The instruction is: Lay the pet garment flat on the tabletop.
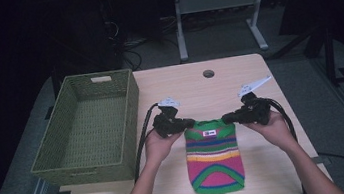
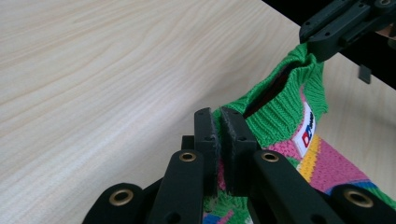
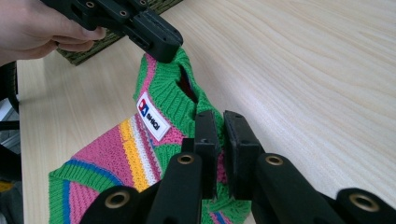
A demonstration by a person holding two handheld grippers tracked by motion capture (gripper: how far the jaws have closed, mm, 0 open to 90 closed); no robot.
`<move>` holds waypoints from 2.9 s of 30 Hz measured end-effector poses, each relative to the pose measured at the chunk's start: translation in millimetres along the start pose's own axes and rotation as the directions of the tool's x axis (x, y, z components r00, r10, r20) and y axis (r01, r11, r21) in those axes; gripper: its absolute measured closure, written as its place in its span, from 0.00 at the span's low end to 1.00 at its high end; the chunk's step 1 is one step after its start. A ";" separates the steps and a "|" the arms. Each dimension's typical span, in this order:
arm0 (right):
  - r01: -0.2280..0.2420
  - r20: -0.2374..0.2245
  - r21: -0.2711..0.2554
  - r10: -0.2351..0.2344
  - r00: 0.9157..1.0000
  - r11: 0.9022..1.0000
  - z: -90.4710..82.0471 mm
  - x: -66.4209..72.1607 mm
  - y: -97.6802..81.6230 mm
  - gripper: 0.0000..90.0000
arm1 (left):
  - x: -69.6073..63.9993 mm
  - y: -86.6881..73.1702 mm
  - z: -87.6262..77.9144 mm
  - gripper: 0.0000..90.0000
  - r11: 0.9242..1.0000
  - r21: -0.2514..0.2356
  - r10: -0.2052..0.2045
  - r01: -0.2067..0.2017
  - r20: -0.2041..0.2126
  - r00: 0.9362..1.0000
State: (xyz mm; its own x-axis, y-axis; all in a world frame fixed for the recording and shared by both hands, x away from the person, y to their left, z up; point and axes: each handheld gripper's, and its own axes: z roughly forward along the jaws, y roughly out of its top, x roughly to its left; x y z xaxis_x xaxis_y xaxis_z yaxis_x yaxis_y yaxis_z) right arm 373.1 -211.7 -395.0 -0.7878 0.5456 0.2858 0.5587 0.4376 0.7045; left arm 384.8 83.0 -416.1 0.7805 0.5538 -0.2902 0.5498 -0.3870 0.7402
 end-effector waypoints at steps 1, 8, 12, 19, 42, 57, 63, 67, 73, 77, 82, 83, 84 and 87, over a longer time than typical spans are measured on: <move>-0.001 0.000 0.003 0.001 1.000 1.000 1.1 -0.8 0.3 0.93 | 1.1 -0.3 1.0 0.95 1.000 -0.001 -0.006 0.006 -0.002 1.000; -0.019 -0.002 0.013 0.019 1.000 1.000 7.8 -6.6 0.8 0.93 | 5.9 -1.4 6.4 0.95 1.000 0.001 -0.020 0.020 -0.010 1.000; -0.040 -0.008 0.015 0.040 0.999 0.999 11.9 -12.9 0.0 0.93 | 9.4 -2.3 11.5 0.95 1.000 0.001 -0.022 0.023 -0.020 1.000; -0.055 -0.004 0.022 0.055 0.998 0.998 16.3 -21.4 -0.3 0.93 | 14.2 -2.9 16.6 0.95 0.999 0.003 -0.042 0.043 -0.024 0.999; -0.124 0.024 0.007 0.124 0.992 0.992 21.5 -39.4 -2.9 0.76 | 24.1 3.0 20.1 0.81 0.995 -0.033 -0.097 0.096 -0.050 0.994; -0.118 0.044 0.045 0.116 0.992 0.992 17.0 -34.4 -7.7 0.69 | 16.9 -2.9 7.9 0.71 0.998 0.002 -0.055 0.055 -0.061 0.997; -0.111 0.044 0.063 0.108 0.993 0.992 13.6 -29.8 -16.8 0.63 | 4.5 -6.7 6.0 0.65 0.999 0.043 0.001 0.001 -0.059 0.998; -0.104 0.038 0.073 0.102 0.994 0.992 11.8 -24.5 -24.1 0.56 | -4.6 -10.6 5.0 0.57 0.997 0.069 0.029 -0.025 -0.055 0.998; -0.075 0.065 0.096 0.069 0.996 0.993 9.1 -14.9 -32.2 0.50 | -18.5 -16.2 6.0 0.40 0.991 0.113 0.079 -0.071 -0.068 0.995; -0.062 0.062 0.103 0.056 0.997 0.993 7.2 -6.9 -36.5 0.47 | -25.7 -20.5 6.2 0.36 0.988 0.124 0.101 -0.094 -0.052 0.994; -0.036 0.080 0.096 0.028 0.996 0.995 3.8 2.3 -41.4 0.46 | -34.7 -26.7 5.1 0.35 0.986 0.128 0.116 -0.109 -0.046 0.992; -0.037 0.078 0.100 0.029 0.997 0.994 3.2 3.8 -42.5 0.46 | -35.3 -27.8 4.6 0.35 0.983 0.137 0.126 -0.120 -0.040 0.991; -0.037 0.078 0.102 0.030 0.996 0.994 3.0 5.2 -43.8 0.46 | -36.5 -29.2 4.2 0.35 0.982 0.143 0.129 -0.123 -0.040 0.991; -0.030 0.081 0.105 0.021 0.996 0.994 2.7 8.4 -48.3 0.46 | -39.9 -33.9 2.5 0.35 0.981 0.148 0.132 -0.126 -0.033 0.991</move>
State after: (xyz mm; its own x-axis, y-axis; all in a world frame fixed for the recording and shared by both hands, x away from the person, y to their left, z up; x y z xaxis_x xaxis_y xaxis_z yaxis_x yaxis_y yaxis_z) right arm 340.2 -226.3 -428.4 -0.7521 0.6110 0.2471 0.6060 0.4936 0.6238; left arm 335.7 72.2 -431.1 0.8363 0.5213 -0.1697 0.4847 -0.5584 0.6733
